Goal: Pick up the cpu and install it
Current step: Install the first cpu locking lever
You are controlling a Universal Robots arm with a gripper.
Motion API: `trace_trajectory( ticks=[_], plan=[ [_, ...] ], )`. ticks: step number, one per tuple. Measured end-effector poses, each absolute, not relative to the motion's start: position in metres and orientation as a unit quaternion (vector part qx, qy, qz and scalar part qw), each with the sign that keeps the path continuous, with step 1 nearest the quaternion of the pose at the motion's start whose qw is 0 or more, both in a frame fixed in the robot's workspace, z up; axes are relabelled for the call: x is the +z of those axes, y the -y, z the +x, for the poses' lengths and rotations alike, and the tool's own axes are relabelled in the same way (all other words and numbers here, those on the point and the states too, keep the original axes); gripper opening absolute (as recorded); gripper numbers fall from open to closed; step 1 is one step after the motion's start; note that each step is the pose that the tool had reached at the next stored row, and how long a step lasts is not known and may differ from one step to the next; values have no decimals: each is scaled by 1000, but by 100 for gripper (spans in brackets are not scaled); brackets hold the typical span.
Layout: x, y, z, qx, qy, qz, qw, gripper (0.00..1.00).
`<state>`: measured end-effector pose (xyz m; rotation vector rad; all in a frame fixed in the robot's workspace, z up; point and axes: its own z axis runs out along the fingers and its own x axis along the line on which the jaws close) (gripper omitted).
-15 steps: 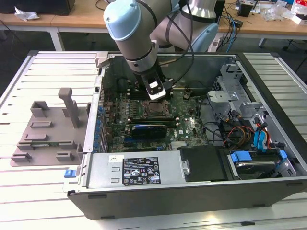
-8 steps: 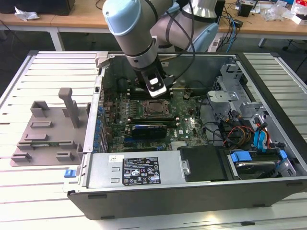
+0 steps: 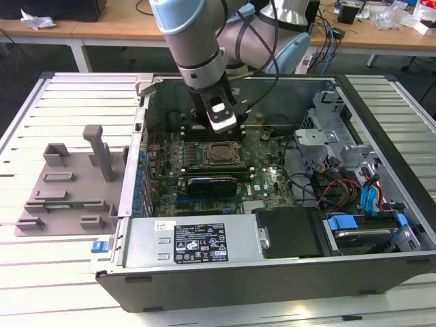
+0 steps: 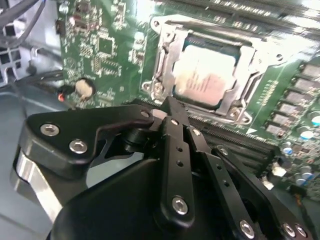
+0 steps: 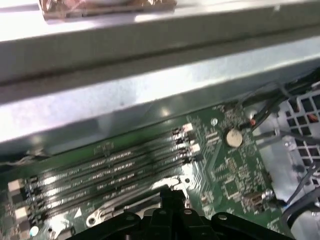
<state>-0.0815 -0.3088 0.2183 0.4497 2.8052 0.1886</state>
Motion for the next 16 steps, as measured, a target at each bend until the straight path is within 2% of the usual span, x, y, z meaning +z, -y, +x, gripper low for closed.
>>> trace_trajectory(
  ticks=[8,10,11,15,16],
  plan=[
    [218,309,-81,6,-979,159,127,11],
    [218,310,-78,-7,-980,158,120,11],
    [218,310,-76,-10,-981,157,114,11],
    [218,309,-76,-10,-981,157,112,11],
    [218,310,-74,-11,-982,157,102,11]
  ],
)
